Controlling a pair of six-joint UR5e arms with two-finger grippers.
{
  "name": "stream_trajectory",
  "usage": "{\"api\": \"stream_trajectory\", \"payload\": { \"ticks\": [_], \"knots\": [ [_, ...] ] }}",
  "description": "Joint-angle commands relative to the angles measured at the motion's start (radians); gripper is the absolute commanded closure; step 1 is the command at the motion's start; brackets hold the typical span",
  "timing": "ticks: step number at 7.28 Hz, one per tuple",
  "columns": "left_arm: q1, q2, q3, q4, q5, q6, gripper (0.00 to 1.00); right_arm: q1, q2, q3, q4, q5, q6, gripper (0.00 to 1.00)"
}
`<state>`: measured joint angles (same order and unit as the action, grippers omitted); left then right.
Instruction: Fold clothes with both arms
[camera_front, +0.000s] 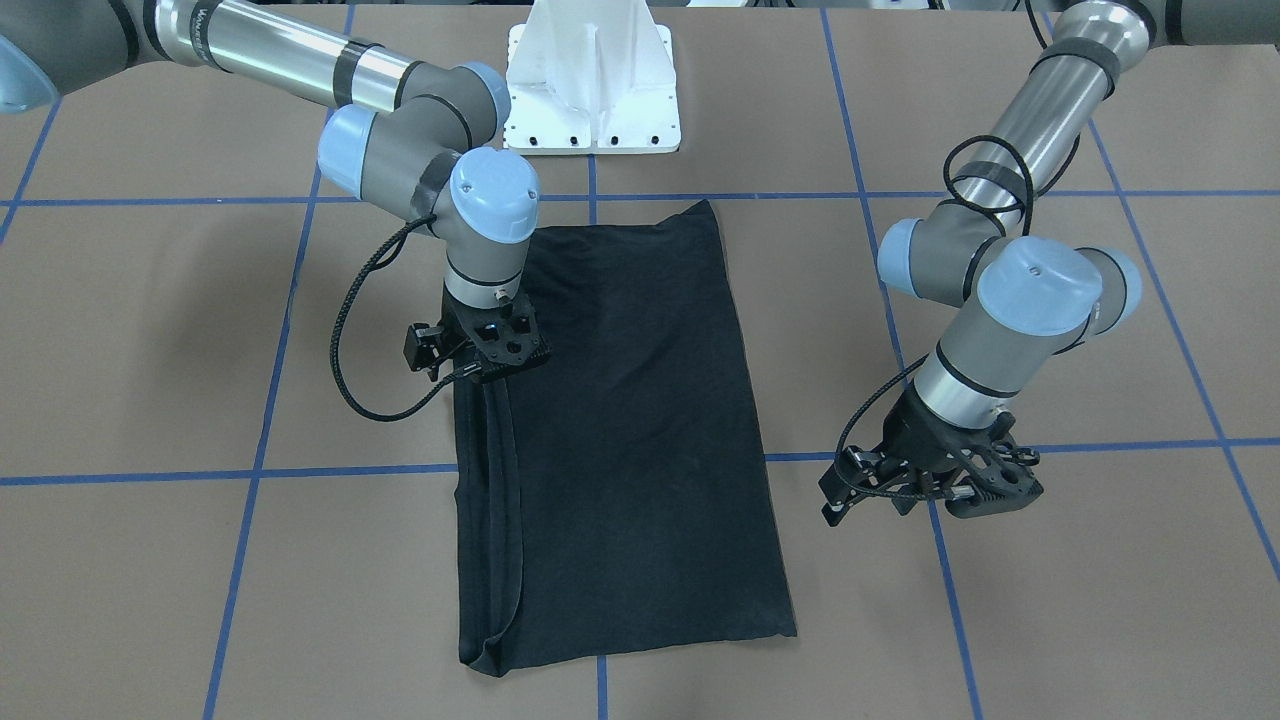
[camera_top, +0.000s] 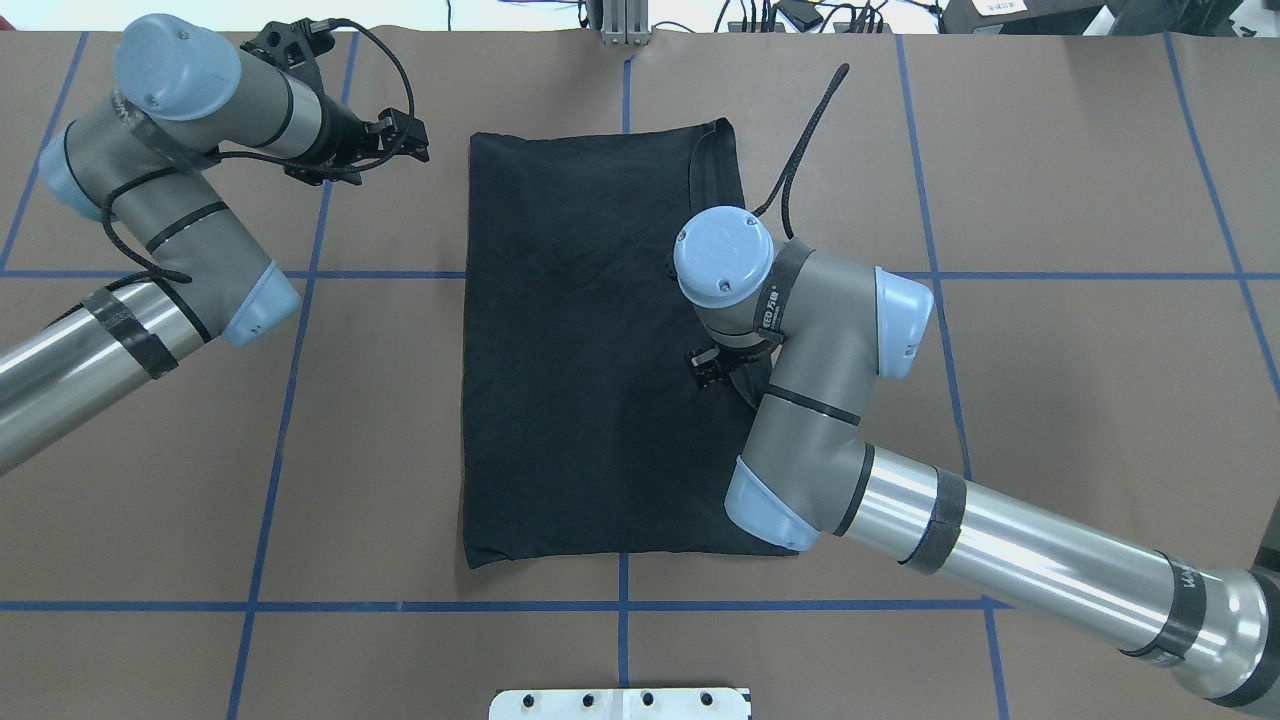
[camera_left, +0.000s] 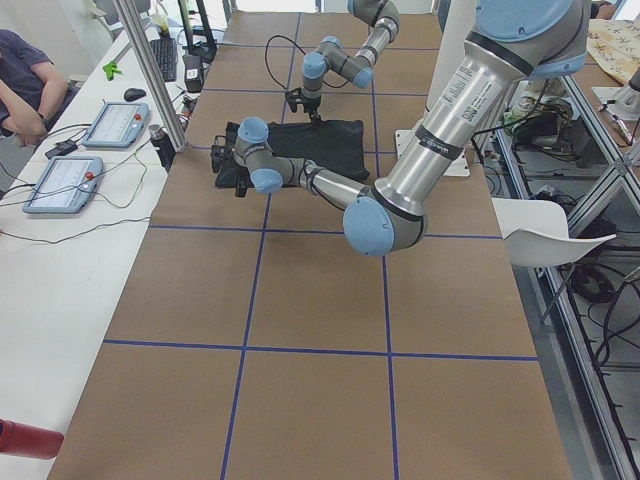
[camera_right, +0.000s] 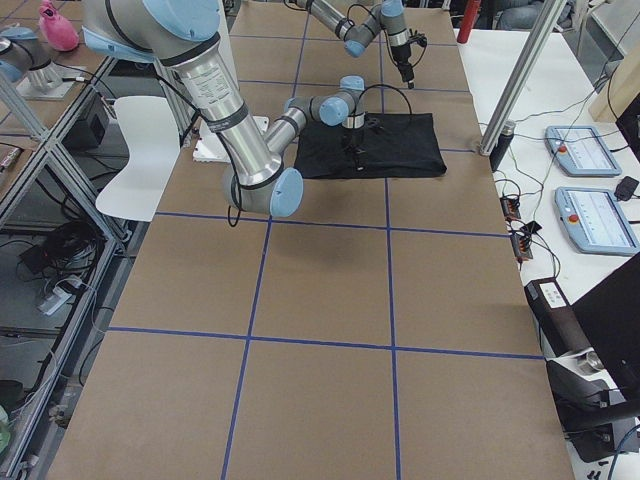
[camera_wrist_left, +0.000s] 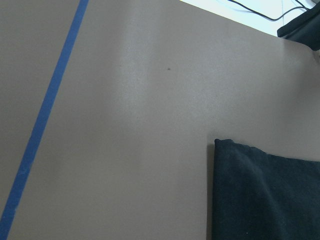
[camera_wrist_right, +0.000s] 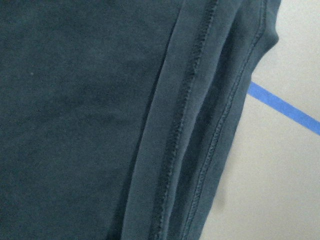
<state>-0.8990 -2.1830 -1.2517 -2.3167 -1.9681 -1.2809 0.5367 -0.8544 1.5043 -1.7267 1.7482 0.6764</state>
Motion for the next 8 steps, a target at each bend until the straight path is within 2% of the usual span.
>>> {"api": "stream_trajectory", "payload": {
  "ticks": [1, 5, 6, 7, 8],
  "knots": [
    [0.0, -0.003, 0.0, -0.001, 0.0, 0.0, 0.0, 0.02, -0.003, 0.001, -0.002, 0.011, -0.015, 0.0],
    [0.0, -0.003, 0.0, 0.0, 0.0, 0.0, 0.0, 0.096, -0.096, 0.017, 0.001, 0.026, -0.131, 0.0],
    [0.0, -0.003, 0.001, 0.0, 0.0, 0.0, 0.0, 0.126, -0.147, 0.063, 0.001, 0.042, -0.179, 0.0],
    [0.0, -0.003, 0.0, 0.0, 0.0, 0.0, 0.0, 0.146, -0.159, 0.089, -0.002, 0.065, -0.184, 0.0],
    [0.0, -0.003, 0.0, 0.0, 0.0, 0.0, 0.0, 0.184, -0.15, 0.099, -0.002, 0.127, -0.185, 0.0]
  ]
}}
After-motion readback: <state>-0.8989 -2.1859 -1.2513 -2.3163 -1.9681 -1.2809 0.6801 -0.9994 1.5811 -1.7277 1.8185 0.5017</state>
